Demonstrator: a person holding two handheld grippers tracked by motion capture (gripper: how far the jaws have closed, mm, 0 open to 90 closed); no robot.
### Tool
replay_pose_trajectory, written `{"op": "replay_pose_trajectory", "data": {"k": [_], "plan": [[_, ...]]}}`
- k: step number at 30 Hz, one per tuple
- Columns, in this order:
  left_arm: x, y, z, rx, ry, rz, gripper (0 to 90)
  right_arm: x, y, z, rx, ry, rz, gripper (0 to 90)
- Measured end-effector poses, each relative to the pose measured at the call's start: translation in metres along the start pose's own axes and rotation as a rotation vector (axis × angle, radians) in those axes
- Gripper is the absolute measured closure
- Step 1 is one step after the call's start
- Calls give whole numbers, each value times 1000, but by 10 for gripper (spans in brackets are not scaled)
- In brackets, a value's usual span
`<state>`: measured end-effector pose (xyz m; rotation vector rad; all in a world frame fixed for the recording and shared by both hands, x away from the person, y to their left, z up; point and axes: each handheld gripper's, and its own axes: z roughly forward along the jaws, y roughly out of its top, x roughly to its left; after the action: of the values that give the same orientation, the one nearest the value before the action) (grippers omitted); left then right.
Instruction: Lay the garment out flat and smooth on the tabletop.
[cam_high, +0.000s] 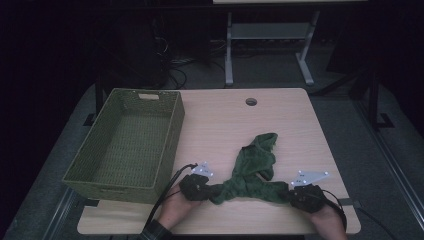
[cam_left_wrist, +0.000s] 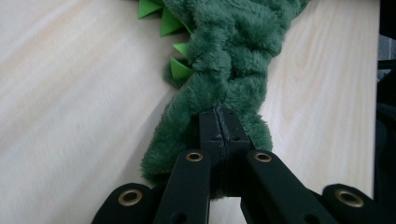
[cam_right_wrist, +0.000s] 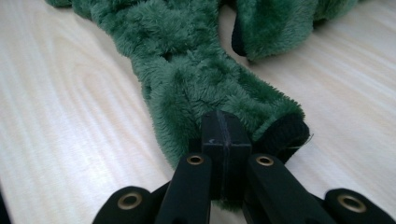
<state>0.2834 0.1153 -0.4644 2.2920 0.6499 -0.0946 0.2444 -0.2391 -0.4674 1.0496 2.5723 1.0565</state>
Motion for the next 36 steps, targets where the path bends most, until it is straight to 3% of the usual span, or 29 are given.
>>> {"op": "replay_pose_trajectory", "data": {"k": [6, 10, 13, 18, 26, 36], "plan": [[-7, -13, -12, 6, 1, -1, 882, 15, -4, -2, 5, 34, -8, 894], [-10, -4, -21, -14, 25, 10, 757, 17, -2, -5, -16, 32, -13, 801], [-9, 6, -25, -38, 39, 19, 705, 14, 4, -10, -70, 18, -4, 731], [-3, 25, -26, -63, 52, 38, 657, 7, 17, -9, -95, 1, 16, 658], [12, 66, -15, -85, 51, 87, 576, -3, 27, 6, -67, 6, 57, 569], [34, 111, 14, -107, 47, 132, 473, -3, 32, 17, -50, 2, 84, 513]]}}
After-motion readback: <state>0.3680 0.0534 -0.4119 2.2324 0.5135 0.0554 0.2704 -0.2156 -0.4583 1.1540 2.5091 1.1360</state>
